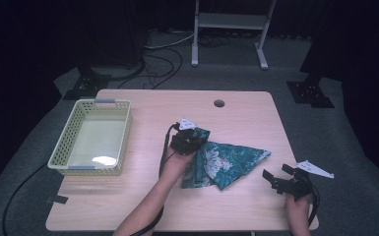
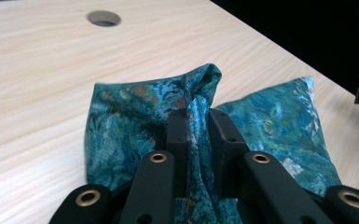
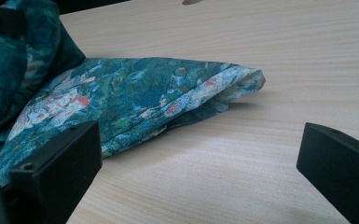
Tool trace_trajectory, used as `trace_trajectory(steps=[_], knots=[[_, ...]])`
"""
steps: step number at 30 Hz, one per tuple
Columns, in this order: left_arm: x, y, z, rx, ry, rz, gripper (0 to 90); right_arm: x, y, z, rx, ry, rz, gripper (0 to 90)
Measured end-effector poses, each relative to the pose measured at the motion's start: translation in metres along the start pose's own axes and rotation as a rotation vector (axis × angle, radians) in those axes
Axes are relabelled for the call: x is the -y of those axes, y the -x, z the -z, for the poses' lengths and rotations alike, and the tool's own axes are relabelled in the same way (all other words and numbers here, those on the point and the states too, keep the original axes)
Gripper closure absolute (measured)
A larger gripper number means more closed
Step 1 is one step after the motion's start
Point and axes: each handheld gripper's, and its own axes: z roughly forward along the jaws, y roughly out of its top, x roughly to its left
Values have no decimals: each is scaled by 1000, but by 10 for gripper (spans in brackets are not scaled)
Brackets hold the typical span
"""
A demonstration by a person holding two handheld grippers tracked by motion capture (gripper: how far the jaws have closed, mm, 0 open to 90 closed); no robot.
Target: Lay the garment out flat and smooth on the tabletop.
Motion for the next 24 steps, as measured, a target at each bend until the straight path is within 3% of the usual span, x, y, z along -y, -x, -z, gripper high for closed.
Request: trace_trajectory(steps=[7,12,19,21,22,23,24], knots=[[-1,-20,14,-24,9,40,794,0,0,0,1,-2,-2,0],[2,-40,23,-90,2,55,794,0,0,0,2,-1,-4,0],[10,-62,30,-143,-25,88,777,0,0,0,1,-1,-7,0],[14,-68,32,-159,-32,106,739,0,0,0,1,-1,-7,0],[18,-75,34,-191,-31,138,686,0,0,0,1,-1,-7,0],[18,-75,34,-191,-31,138,670,0,0,0,1,-1,-7,0],[22,-81,36,-218,-44,165,641,0,0,0,1,-1,-7,0]])
